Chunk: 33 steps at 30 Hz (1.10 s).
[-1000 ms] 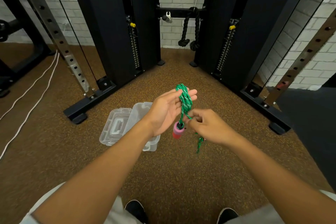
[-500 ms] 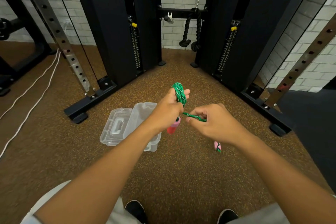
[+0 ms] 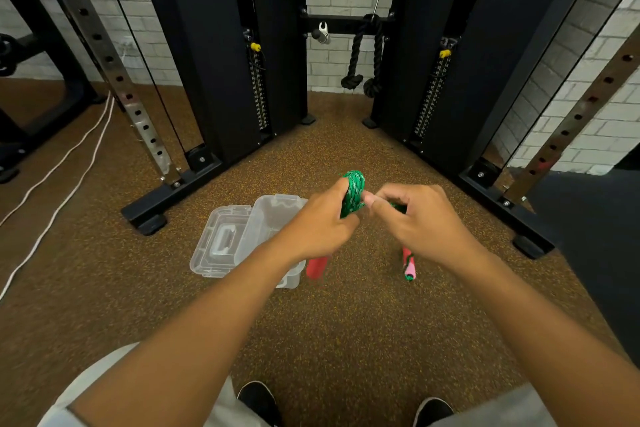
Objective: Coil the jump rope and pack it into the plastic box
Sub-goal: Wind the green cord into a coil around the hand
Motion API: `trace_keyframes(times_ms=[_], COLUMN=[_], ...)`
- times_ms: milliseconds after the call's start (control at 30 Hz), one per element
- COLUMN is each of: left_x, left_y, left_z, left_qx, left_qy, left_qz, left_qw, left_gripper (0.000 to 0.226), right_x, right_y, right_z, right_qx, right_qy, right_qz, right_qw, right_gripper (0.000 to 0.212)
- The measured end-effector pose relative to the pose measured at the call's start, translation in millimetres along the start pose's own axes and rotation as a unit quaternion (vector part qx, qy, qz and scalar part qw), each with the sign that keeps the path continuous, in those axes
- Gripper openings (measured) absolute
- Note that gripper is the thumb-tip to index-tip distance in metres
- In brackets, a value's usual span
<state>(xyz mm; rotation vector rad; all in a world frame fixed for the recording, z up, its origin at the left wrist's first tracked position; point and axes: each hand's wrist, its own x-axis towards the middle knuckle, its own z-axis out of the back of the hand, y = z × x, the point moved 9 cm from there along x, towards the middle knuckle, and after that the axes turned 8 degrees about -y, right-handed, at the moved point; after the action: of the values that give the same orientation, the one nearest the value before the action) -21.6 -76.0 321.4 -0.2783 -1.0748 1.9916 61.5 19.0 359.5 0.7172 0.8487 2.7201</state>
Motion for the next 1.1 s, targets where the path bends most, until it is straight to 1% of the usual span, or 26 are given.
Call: trace_keyframes(times_ms=[167, 200, 267, 333, 400, 500, 567, 633, 700, 833, 933, 1000, 1100], left_x=[-1.1, -2.1, -5.4, -8.5, -10.5, -10.8, -11.3, -10.6, -9.9, -9.7, -5.7, -2.5, 0.3], left_y=[-1.9, -3.1, -6.6, -5.8, -2.6, -3.2, -5.7, -5.7, -6.0, -6.7, -6.1, -4.9, -2.3], left_z=[-9.3, -12.1, -18.2, -24.2, -28.7, -29.6, -29.3, -27.7, -24.3, -17.4, -10.8, -3.3, 3.0], left_qx=[0.018, 0.016, -0.008, -0.060, -0.120, -0.201, -0.271, -0.328, -0.371, -0.432, -0.500, -0.542, -0.572], left_qy=[0.039, 0.051, 0.083, 0.113, 0.135, 0.150, 0.155, 0.149, 0.138, 0.116, 0.083, 0.057, 0.034], left_qz=[-0.015, -0.017, -0.014, 0.009, 0.045, 0.084, 0.108, 0.130, 0.143, 0.158, 0.162, 0.160, 0.160], left_qw=[0.999, 0.998, 0.996, 0.992, 0.983, 0.964, 0.944, 0.924, 0.907, 0.880, 0.847, 0.823, 0.803], left_gripper=[0.004, 0.006, 0.016, 0.025, 0.028, 0.040, 0.045, 0.045, 0.043, 0.041, 0.044, 0.045, 0.049], right_x=[2.8, 3.5, 5.5, 7.8, 9.5, 9.3, 8.6, 9.0, 8.6, 6.6, 2.1, -3.6, -14.7], right_y=[-8.8, -9.5, -10.6, -15.5, -23.1, -31.3, -35.6, -39.6, -42.5, -42.2, -40.4, -42.6, -42.9], right_z=[0.4, 0.8, 4.4, 9.8, 12.3, 5.7, 0.9, -2.2, -4.1, -12.3, -22.9, -33.8, -56.9], right_qx=[-0.048, -0.053, -0.038, 0.010, 0.072, 0.175, 0.210, 0.230, 0.226, 0.208, 0.215, 0.182, 0.131], right_qy=[-0.009, -0.010, -0.021, -0.040, -0.046, -0.013, 0.005, 0.010, 0.008, 0.014, 0.023, 0.043, 0.118], right_qz=[0.007, 0.008, 0.005, -0.016, -0.050, -0.098, -0.127, -0.141, -0.142, -0.130, -0.135, -0.133, -0.144], right_qw=[0.999, 0.999, 0.999, 0.999, 0.995, 0.980, 0.969, 0.963, 0.964, 0.969, 0.967, 0.973, 0.974], right_gripper=[0.044, 0.045, 0.044, 0.041, 0.041, 0.041, 0.036, 0.027, 0.021, 0.024, 0.023, 0.021, 0.023])
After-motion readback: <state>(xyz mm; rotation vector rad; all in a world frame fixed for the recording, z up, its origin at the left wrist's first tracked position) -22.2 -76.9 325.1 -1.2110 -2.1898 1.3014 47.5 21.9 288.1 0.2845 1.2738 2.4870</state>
